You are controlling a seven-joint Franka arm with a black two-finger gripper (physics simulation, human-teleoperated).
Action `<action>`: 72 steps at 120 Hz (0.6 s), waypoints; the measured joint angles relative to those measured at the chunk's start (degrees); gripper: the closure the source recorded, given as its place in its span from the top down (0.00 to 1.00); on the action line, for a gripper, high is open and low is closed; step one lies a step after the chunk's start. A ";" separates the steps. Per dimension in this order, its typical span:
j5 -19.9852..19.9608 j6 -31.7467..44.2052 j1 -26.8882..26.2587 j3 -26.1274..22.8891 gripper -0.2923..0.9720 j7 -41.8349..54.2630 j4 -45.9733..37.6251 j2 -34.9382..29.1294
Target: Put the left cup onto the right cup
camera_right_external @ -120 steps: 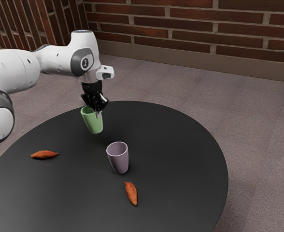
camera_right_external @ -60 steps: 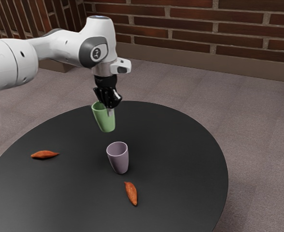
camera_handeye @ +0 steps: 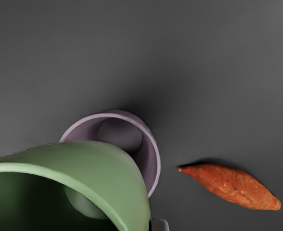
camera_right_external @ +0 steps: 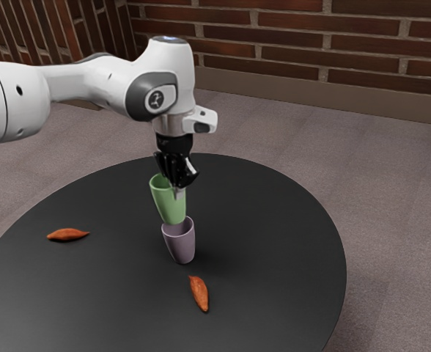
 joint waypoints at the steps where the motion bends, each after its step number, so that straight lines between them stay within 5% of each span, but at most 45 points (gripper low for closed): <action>1: 0.03 0.07 -0.01 -0.09 0.15 -0.08 -0.03 0.02; 72: 0.56 2.52 -0.12 -0.38 0.15 -3.58 0.22 3.33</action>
